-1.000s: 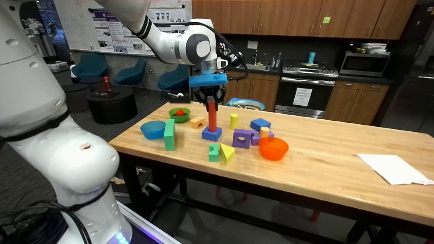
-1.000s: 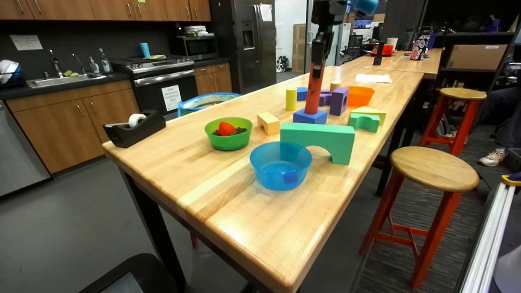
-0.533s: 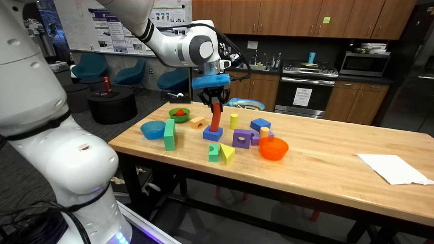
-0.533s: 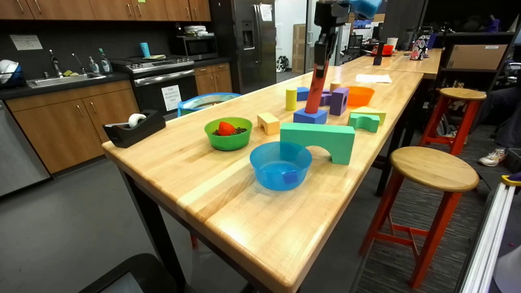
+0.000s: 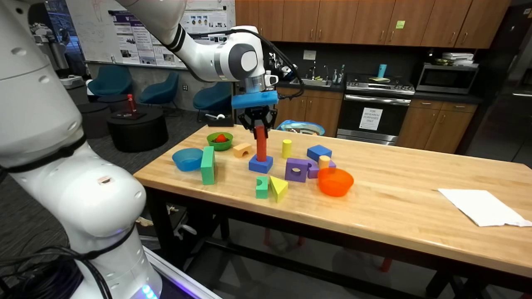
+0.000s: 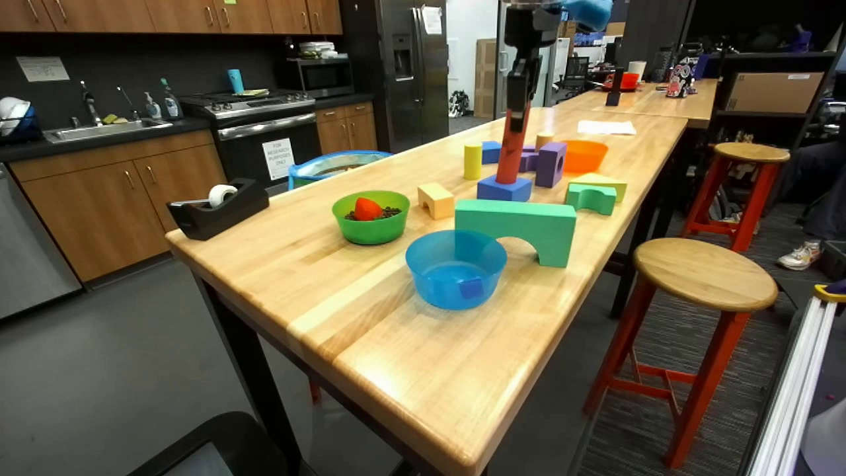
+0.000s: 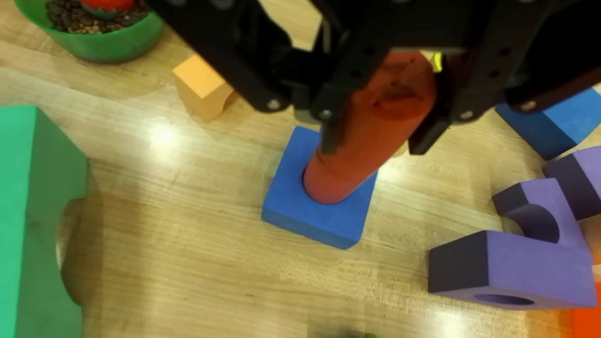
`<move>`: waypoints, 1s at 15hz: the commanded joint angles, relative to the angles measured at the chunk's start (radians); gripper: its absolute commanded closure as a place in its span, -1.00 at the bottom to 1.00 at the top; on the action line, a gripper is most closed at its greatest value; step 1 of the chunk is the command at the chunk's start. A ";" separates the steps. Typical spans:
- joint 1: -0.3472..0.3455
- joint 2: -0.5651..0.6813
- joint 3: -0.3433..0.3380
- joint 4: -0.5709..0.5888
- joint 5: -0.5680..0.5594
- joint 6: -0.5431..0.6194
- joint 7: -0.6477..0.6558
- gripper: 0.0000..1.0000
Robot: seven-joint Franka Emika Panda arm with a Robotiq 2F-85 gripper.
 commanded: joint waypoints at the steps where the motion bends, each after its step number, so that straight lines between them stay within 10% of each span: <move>1: -0.001 0.073 -0.008 -0.018 0.013 0.003 -0.034 0.70; 15: -0.007 0.120 -0.001 0.007 0.009 0.014 -0.056 0.70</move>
